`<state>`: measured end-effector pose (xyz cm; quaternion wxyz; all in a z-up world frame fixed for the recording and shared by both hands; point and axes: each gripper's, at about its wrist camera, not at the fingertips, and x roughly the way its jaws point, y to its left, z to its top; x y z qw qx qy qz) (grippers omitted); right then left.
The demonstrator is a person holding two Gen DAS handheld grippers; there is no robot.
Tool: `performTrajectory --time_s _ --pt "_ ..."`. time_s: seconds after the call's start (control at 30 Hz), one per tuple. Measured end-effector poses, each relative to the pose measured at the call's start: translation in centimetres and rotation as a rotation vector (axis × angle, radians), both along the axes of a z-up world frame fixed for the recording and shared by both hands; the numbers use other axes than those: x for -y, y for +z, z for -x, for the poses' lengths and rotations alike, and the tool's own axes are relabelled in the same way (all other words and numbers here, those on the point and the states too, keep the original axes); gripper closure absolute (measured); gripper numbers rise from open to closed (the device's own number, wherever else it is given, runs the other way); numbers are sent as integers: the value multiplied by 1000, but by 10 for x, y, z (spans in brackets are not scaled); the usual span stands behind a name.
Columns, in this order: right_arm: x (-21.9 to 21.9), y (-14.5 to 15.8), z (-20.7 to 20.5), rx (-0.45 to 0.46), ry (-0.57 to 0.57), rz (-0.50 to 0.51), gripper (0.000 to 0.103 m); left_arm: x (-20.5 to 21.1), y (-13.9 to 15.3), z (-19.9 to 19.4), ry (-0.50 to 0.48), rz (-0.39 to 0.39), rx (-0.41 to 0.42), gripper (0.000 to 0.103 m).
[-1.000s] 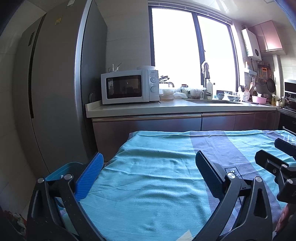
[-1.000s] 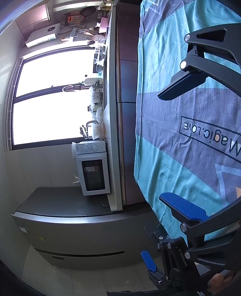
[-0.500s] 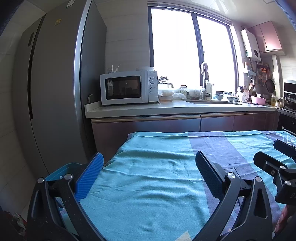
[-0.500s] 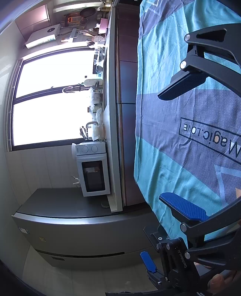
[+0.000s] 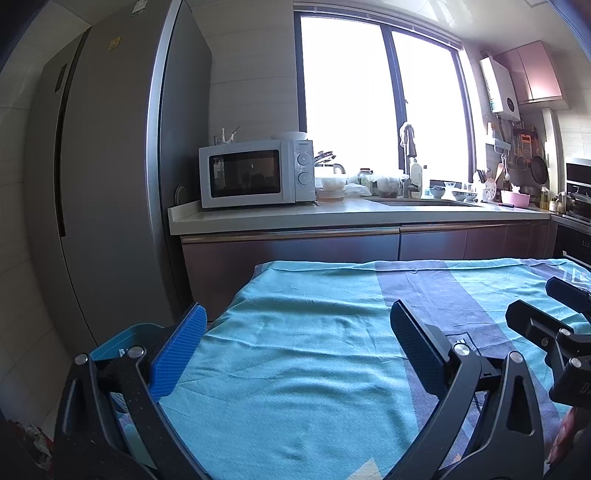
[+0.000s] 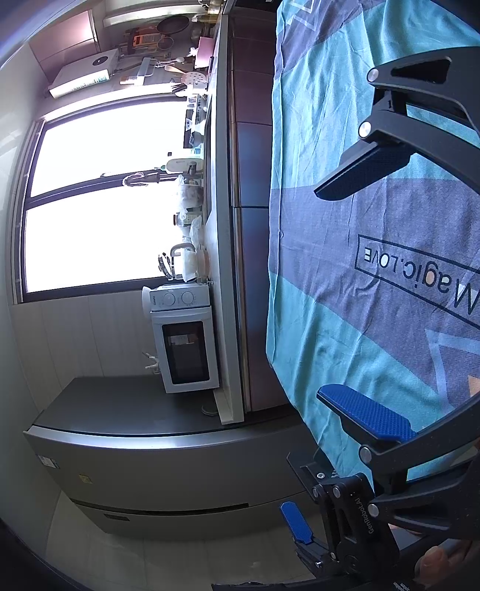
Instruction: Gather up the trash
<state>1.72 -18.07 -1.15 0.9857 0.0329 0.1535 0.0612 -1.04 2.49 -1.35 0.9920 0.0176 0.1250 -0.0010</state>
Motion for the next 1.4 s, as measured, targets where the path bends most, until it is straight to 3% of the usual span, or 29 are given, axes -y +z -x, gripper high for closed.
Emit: performTrajectory --time_s 1.4 --pt "-1 -2 4 -3 -13 -14 7 3 -2 0 -3 -3 -6 5"
